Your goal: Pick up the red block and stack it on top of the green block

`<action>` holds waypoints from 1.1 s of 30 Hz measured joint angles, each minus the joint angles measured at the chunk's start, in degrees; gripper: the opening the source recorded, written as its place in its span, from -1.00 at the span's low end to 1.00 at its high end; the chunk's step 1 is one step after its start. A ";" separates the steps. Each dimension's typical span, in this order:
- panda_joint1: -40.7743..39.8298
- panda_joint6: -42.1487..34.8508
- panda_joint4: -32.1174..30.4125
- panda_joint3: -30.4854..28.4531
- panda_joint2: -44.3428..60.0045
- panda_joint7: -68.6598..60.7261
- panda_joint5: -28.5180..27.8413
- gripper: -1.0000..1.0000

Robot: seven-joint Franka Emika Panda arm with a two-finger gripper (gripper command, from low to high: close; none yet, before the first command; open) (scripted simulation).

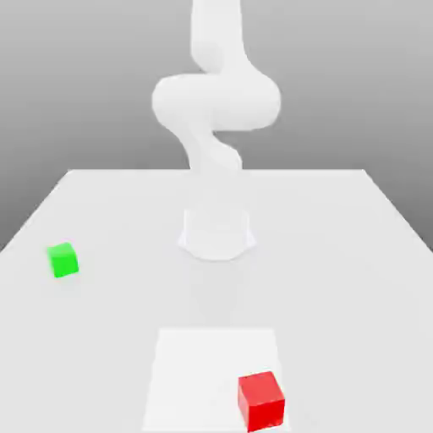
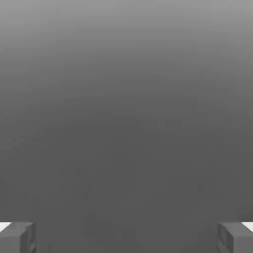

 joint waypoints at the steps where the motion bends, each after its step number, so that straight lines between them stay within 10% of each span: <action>1: 0.21 0.88 -0.41 0.06 2.26 -0.31 0.01 0.00; 29: 4.82 27.10 -8.12 1.47 60.60 -6.06 -1.70 0.00; 30: 4.91 28.37 -7.89 1.36 62.12 -5.98 -1.81 -1.00; 33: 4.90 28.36 -7.89 1.38 62.12 -5.95 -1.84 -1.00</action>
